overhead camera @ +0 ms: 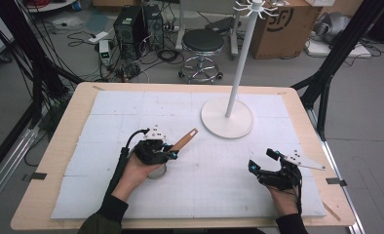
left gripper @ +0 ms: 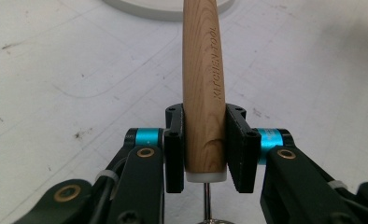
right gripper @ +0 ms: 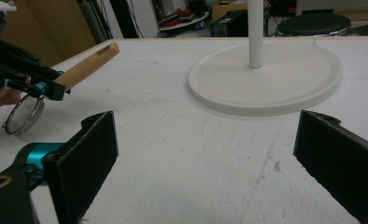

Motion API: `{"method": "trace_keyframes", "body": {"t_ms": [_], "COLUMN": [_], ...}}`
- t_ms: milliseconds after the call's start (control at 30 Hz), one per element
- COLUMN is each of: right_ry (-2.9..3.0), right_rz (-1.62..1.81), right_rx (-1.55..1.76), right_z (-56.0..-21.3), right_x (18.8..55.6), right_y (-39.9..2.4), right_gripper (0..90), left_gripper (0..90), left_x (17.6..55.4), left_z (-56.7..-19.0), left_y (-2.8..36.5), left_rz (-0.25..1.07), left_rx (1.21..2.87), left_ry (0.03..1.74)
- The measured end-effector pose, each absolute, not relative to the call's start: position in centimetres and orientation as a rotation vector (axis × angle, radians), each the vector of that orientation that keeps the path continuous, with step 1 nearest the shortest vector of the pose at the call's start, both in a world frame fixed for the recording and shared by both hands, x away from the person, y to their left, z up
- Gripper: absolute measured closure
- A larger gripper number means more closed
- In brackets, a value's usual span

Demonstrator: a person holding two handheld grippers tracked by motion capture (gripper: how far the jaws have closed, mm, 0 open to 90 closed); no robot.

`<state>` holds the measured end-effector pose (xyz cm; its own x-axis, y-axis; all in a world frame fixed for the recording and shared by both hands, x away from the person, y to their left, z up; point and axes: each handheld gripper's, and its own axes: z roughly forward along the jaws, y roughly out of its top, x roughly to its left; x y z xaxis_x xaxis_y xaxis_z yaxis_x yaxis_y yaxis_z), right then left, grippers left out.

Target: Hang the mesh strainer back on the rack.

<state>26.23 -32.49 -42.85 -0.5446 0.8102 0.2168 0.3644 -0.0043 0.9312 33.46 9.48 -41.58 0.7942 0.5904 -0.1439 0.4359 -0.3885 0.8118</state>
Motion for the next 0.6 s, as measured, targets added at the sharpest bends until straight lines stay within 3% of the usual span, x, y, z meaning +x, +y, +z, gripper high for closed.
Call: {"method": "trace_keyframes", "body": {"t_ms": [600], "right_ry": [1.891], "right_rz": [1.566], "right_rx": [1.211], "right_z": [-42.9], "right_x": [26.2], "right_y": [-32.5], "right_gripper": [5.5], "left_gripper": [71.2], "left_x": [33.6], "left_z": [-38.5], "left_y": [10.1], "left_rz": [0.226], "left_rx": [1.868], "left_ry": [0.694]}}
